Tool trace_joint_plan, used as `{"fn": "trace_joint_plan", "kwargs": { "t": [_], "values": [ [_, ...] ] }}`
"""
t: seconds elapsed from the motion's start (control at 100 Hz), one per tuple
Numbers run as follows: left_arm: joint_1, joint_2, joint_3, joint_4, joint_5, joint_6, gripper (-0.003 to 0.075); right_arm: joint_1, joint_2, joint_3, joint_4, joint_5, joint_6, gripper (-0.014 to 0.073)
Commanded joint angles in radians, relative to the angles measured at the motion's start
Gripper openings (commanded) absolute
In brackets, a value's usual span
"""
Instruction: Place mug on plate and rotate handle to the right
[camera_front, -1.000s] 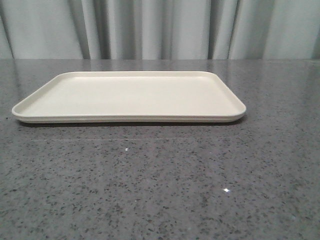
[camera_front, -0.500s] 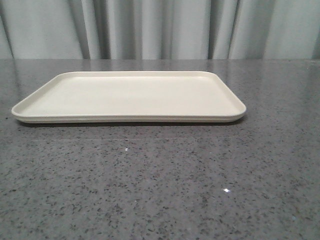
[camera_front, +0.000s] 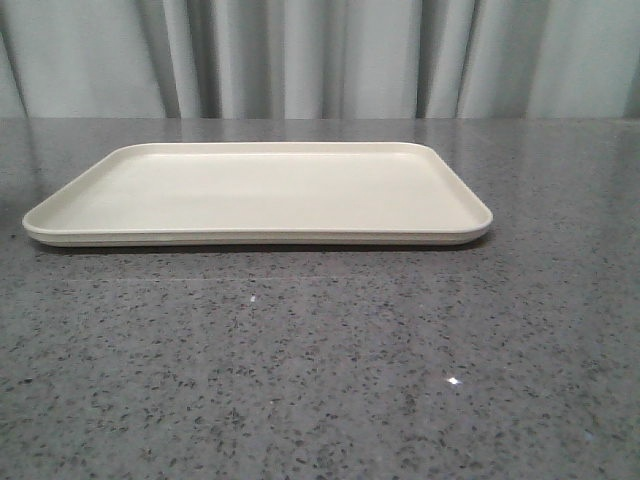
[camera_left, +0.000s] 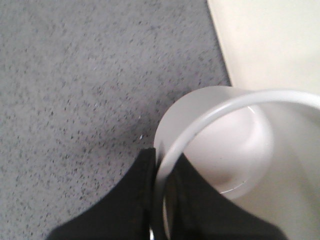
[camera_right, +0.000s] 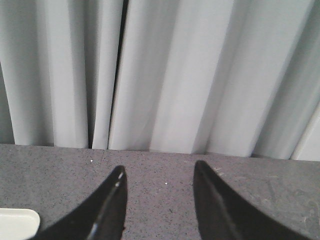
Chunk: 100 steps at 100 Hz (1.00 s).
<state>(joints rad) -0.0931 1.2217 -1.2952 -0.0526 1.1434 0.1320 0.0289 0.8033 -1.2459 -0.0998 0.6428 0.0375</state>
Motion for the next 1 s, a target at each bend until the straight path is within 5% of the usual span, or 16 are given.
{"fn": "trace_joint_plan", "kwargs": {
  "t": [0.0, 0.5, 0.99],
  "values": [
    [-0.059, 0.016, -0.093, -0.027, -0.049, 0.001, -0.002, 0.0, 0.002, -0.032, -0.016, -0.07, -0.016, 0.0334],
    [-0.359, 0.346, -0.426, -0.027, 0.009, 0.004, -0.002, 0.0, 0.002, -0.032, -0.016, -0.069, -0.017, 0.0334],
    [-0.427, 0.52, -0.462, -0.044, -0.019, 0.025, -0.002, 0.0, 0.002, -0.032, -0.016, -0.061, -0.017, 0.0334]
  ]
}}
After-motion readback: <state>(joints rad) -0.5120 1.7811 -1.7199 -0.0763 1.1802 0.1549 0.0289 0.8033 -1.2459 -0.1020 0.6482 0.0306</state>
